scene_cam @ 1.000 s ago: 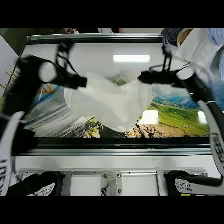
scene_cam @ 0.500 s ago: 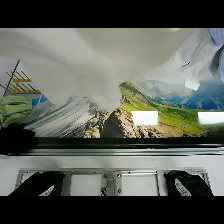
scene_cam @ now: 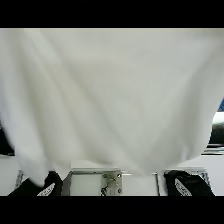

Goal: Fold the clothes and pants, and hang the long-sleeved shirts on hangers.

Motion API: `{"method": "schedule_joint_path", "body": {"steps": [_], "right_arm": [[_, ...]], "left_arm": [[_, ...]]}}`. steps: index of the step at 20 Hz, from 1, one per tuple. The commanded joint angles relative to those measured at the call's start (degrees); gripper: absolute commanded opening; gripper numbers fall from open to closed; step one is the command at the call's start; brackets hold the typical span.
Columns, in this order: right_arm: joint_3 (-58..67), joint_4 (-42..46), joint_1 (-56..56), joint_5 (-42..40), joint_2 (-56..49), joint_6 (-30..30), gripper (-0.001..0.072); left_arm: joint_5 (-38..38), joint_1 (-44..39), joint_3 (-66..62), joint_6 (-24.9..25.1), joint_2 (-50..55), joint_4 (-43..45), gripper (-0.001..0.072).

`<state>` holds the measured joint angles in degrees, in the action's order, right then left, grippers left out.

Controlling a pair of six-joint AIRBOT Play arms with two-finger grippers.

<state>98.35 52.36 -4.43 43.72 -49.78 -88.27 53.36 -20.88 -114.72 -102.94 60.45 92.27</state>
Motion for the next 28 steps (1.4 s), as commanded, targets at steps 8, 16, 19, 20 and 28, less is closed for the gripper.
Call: {"method": "schedule_joint_path", "body": {"steps": [8,16,19,20,28], "right_arm": [[0.02,17.55,-0.09,9.73,-28.39,0.79,0.0034],[-37.13,28.76,-7.54,14.78,-10.21,-0.61,0.0034],[-52.98,29.11,-9.92,14.60,-5.77,-4.96,0.0035],[-55.82,29.14,-10.36,14.58,-5.53,-5.25,0.0035],[-48.33,35.47,-10.43,15.47,-4.20,3.21,0.0509]], "left_arm": [[9.38,17.99,18.18,9.55,20.17,-24.76,0.0019],[3.93,12.44,57.46,15.32,6.47,-17.07,0.0019],[0.61,9.22,67.38,15.30,4.22,-17.25,0.0019],[-0.15,8.00,68.91,15.30,4.28,-17.25,0.0019],[-0.13,3.32,71.06,15.30,4.55,-16.83,0.0019]]}}
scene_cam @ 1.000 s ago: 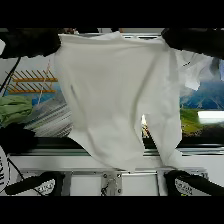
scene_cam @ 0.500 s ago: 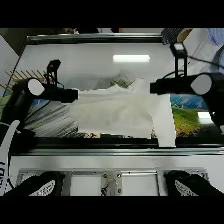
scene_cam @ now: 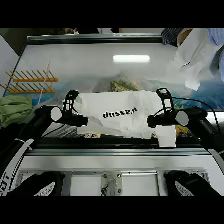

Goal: Fold the clothes and pants, and hang the long-sleeved shirts on hangers.

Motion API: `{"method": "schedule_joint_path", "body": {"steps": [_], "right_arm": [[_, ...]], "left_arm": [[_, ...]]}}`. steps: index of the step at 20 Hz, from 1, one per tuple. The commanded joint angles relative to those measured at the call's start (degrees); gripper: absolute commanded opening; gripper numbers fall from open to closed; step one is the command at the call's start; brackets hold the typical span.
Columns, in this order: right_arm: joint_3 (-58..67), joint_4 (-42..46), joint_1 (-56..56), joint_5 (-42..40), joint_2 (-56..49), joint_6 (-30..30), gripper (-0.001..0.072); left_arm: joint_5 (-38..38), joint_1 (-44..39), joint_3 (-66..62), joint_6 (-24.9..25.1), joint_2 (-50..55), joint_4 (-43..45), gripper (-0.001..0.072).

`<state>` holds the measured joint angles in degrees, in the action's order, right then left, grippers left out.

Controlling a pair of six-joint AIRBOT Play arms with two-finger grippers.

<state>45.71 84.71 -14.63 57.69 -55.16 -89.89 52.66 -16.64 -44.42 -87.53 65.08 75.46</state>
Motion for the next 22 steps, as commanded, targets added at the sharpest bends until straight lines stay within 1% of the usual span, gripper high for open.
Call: {"method": "schedule_joint_path", "body": {"steps": [1,3,4,5,7,8,9,10,12,16,18,22], "right_arm": [[6.62,2.95,-0.76,2.73,2.03,5.51,0.0509],[7.45,3.41,-5.20,6.40,3.13,5.73,0.0506],[6.88,4.33,-8.70,9.09,2.84,5.38,0.0485],[5.57,6.78,-12.98,11.02,2.19,1.57,0.0483],[2.25,14.78,-21.22,12.02,-0.07,-12.94,0.0483],[0.76,18.08,-24.57,11.98,-1.49,-18.78,0.0484],[-0.50,20.26,-27.78,11.78,-3.39,-24.20,0.0483],[-1.25,20.90,-29.97,11.52,-5.27,-27.34,0.0483],[-1.46,22.45,-32.79,10.75,-10.03,-30.49,0.0484],[-1.46,23.56,-33.38,6.73,-16.68,-33.42,0.0484],[-1.46,23.54,-33.42,5.29,-17.70,-33.38,0.0484],[-1.46,23.82,-33.46,6.97,-19.45,-32.94,0.0484]], "left_arm": [[1.18,-0.92,0.76,-0.09,-0.09,-0.02,0.0019],[2.51,-0.92,0.76,-0.09,-0.09,0.02,0.0019],[3.21,-0.92,0.76,-0.09,-0.09,0.04,0.0019],[4.20,-0.92,0.76,-0.09,-0.09,0.04,0.0019],[6.51,-0.92,0.85,-0.07,-0.09,0.09,0.0019],[6.71,-0.94,1.46,-0.09,-0.31,0.04,0.0019],[6.38,-0.94,2.89,-0.11,-1.05,0.04,0.0019],[5.46,-0.94,4.85,-0.13,-2.16,0.04,0.0019],[4.26,-0.92,8.72,-0.24,-5.05,0.02,0.0019],[2.29,-0.92,14.14,-0.28,-11.80,0.02,0.0019],[1.73,-0.92,15.96,-0.31,-14.36,0.04,0.0019],[1.66,-0.92,18.25,-0.28,-17.42,0.04,0.0019]]}}
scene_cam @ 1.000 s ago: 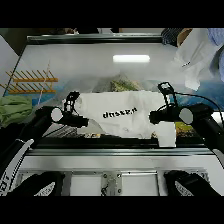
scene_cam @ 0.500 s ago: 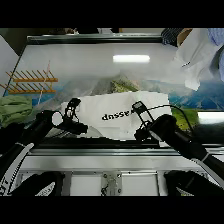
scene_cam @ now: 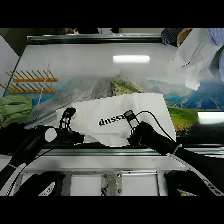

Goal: Fold the clothes and pants, and hang the long-sleeved shirts on hangers.

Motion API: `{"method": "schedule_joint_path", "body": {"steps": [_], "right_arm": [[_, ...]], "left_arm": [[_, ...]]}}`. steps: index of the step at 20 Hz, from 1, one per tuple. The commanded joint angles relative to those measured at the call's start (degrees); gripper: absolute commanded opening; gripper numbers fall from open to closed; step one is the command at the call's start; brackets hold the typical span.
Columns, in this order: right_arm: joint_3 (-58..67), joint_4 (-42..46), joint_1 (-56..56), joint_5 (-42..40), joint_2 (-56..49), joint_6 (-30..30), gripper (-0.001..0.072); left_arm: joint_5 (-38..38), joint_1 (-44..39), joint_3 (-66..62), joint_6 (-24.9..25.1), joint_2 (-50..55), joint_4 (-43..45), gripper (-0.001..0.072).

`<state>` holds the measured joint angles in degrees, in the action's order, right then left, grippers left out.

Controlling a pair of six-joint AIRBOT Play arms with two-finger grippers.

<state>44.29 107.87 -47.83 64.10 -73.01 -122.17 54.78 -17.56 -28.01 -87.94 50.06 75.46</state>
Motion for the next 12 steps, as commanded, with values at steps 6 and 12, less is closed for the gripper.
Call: {"method": "schedule_joint_path", "body": {"steps": [6,12], "right_arm": [[-0.04,7.30,-0.20,5.75,-2.12,-1.09,0.0448],[-0.04,8.57,-0.17,2.93,-2.14,-3.10,0.0262]], "left_arm": [[-0.33,0.04,1.77,0.11,-2.82,0.09,0.0019],[0.63,0.04,1.77,0.13,-2.84,0.09,0.0019]]}}
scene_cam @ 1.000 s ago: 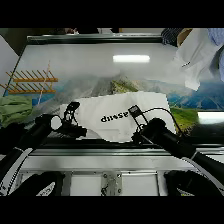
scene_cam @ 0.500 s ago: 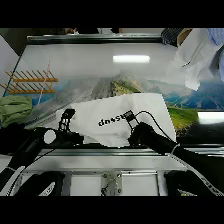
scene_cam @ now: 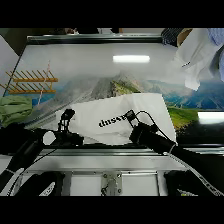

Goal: Fold the clothes and pants, and hang the long-sleeved shirts on hangers.

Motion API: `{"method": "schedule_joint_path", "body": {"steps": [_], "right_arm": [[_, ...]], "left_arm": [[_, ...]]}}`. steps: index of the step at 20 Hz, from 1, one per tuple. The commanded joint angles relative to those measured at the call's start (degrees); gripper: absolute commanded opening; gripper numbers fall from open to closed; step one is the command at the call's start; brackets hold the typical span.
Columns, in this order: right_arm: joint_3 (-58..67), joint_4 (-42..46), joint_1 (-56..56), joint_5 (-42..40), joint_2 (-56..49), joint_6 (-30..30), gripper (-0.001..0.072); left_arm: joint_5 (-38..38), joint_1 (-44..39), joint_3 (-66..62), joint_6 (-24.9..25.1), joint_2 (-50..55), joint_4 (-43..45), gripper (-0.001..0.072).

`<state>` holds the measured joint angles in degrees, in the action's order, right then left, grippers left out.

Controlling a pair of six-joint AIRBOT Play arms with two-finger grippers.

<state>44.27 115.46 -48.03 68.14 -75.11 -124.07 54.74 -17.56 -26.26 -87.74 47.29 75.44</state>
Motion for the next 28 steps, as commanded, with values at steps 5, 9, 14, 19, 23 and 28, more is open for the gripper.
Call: {"method": "schedule_joint_path", "body": {"steps": [5,9,14,19,23,28], "right_arm": [[0.00,0.68,0.79,-0.81,1.20,-1.57,0.0036],[0.00,-7.41,0.79,0.68,10.38,-5.70,0.0036],[0.00,-13.33,0.79,-0.15,20.15,-7.37,0.0034],[0.00,-13.35,0.79,-0.72,19.87,-11.21,0.0035],[0.00,-16.35,0.79,-3.04,19.87,-12.92,0.0036],[0.00,-18.21,0.81,-5.31,19.87,-14.23,0.0035]], "left_arm": [[1.62,0.04,-1.73,-0.02,0.46,4.92,0.0019],[5.31,0.17,-11.80,1.64,6.78,13.25,0.0019],[8.37,5.73,-17.16,-0.76,12.55,1.40,0.0097],[5.29,5.11,-17.16,-5.20,5.18,-10.60,0.0671],[-0.22,-7.48,-17.16,-15.04,3.87,-6.82,0.0669],[-5.79,-22.51,-17.16,-24.83,14.47,-3.98,0.0669]]}}
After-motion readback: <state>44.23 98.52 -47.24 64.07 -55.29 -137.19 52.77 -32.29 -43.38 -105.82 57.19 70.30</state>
